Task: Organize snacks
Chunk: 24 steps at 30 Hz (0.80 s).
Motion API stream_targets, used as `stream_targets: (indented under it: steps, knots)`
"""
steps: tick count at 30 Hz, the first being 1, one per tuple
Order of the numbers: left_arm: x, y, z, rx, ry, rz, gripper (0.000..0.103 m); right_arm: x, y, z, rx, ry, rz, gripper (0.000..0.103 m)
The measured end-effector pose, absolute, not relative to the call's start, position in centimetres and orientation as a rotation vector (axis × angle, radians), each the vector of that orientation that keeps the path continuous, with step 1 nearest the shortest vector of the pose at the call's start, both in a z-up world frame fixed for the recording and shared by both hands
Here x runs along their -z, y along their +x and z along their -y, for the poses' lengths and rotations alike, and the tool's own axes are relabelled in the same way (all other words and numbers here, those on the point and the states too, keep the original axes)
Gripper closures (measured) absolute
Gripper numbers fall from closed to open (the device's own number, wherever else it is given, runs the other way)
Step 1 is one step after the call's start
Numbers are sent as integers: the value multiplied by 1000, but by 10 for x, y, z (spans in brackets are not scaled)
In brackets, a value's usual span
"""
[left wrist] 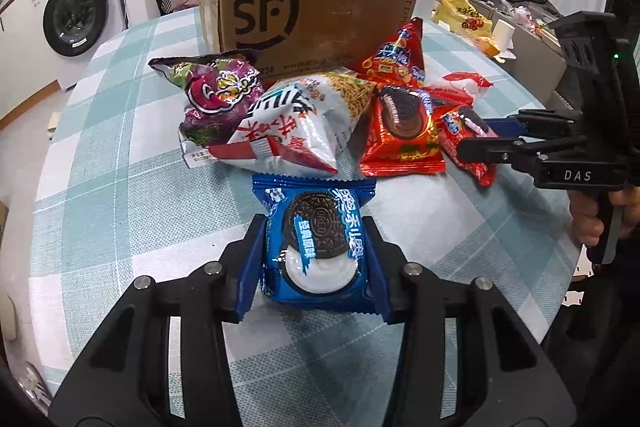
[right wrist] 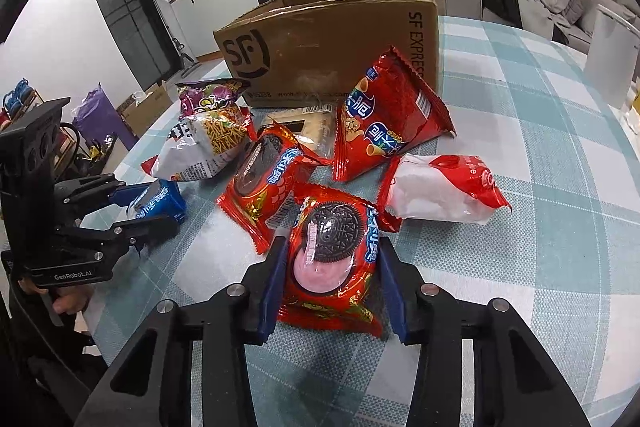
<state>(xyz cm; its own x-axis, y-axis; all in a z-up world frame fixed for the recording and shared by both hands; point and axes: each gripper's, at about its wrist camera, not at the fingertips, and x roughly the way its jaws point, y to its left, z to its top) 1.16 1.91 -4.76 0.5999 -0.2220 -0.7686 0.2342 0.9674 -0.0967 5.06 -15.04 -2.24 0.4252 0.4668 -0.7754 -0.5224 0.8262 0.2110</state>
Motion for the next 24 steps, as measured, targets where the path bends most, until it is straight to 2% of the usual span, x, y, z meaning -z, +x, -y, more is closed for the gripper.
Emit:
stream_targets:
  steps: [24]
  knots:
    - [20, -1, -9, 324, -44, -802, 61, -14, 33, 153, -740, 11, -805, 59]
